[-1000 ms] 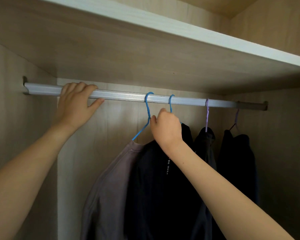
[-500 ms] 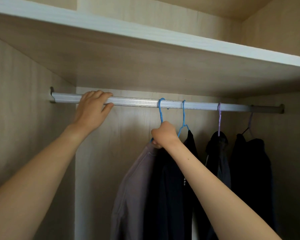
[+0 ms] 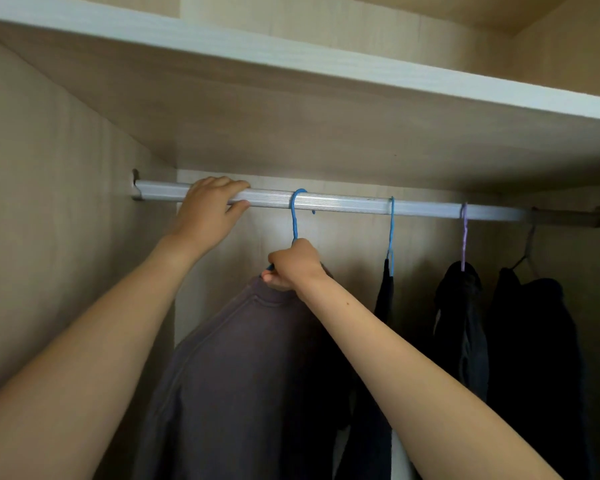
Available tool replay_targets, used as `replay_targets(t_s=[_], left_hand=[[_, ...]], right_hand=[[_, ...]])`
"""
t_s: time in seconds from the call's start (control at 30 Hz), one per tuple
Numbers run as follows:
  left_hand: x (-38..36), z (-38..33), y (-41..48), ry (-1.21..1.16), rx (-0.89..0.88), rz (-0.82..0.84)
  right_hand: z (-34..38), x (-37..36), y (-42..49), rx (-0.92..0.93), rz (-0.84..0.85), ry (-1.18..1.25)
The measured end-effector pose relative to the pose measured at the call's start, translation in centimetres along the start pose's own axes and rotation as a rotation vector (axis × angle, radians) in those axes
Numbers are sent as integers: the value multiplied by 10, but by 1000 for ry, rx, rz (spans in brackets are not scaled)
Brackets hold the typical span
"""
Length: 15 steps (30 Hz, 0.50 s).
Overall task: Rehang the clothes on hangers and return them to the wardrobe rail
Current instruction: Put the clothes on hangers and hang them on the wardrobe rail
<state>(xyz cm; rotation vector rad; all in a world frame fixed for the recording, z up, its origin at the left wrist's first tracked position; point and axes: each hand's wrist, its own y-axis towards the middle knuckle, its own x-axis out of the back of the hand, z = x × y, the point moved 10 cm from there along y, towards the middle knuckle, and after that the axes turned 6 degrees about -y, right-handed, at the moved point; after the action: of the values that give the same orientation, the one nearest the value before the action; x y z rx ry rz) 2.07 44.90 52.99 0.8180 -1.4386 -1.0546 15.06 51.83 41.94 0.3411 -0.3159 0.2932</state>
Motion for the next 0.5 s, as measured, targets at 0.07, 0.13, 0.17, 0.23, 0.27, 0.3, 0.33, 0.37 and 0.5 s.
replay_targets(t_s=[0.07,0.13,0.17,0.23,0.27,0.3,0.33,0.37,0.5], left_hand=[[0,0,-1,-7,3,6],[1,-1,-1,-11,5,8],[1,-1,-1,-11,8,10],[1,0,-1,-12,12,10],[1,0,-1,-12,14,9],[2,0,-1,-10,16,10],[1,0,-1,-6,19,14],[1,0,-1,-4,22,17],[1,-1,-2,-7,25,19]], right_hand=[[1,-10,2,-2,12,58],[7,-16,-1,7,11,42],[9,-16,-2,5,-10,11],[11,-11,-5,-4,-68,-70],[13,-12,-7,-8,-57,-55],[13,-15,-9,-17,-35,-39],[12,-17,-9,-29,-23,-43],[12,-18,-12,-42,-21,-43],[10,-23,-13,-66,-22,48]])
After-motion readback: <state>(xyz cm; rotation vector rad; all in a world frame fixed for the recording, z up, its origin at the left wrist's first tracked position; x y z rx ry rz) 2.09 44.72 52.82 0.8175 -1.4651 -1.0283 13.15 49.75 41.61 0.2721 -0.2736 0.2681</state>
